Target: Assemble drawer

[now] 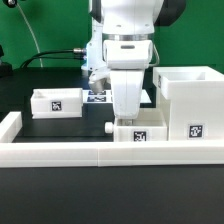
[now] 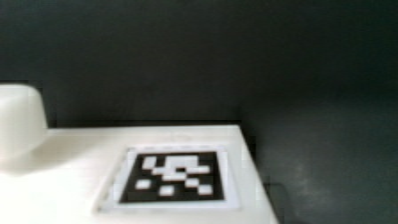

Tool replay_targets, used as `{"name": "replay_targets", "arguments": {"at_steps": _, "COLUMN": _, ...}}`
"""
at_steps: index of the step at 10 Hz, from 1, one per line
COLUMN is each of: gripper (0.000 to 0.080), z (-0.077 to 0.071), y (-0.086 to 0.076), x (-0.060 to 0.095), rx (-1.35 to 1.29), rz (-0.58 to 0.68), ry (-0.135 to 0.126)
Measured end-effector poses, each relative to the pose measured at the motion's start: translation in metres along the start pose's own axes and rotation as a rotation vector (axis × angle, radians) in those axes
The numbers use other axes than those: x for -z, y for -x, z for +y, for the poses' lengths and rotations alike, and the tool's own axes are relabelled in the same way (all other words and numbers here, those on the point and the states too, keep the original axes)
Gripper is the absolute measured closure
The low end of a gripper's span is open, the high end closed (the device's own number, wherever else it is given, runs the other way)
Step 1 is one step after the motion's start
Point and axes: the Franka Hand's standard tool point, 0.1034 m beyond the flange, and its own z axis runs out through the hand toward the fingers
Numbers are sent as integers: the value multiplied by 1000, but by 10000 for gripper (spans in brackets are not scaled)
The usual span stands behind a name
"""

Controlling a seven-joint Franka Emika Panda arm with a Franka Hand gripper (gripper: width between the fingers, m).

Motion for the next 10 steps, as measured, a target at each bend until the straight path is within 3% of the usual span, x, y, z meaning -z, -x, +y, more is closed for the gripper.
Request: {"name": "replay_targets", "arguments": {"at_steps": 10, "gripper": 755, "z": -1, "y": 0, "x": -1, "rx": 15, "rz": -4, "ry": -3}}
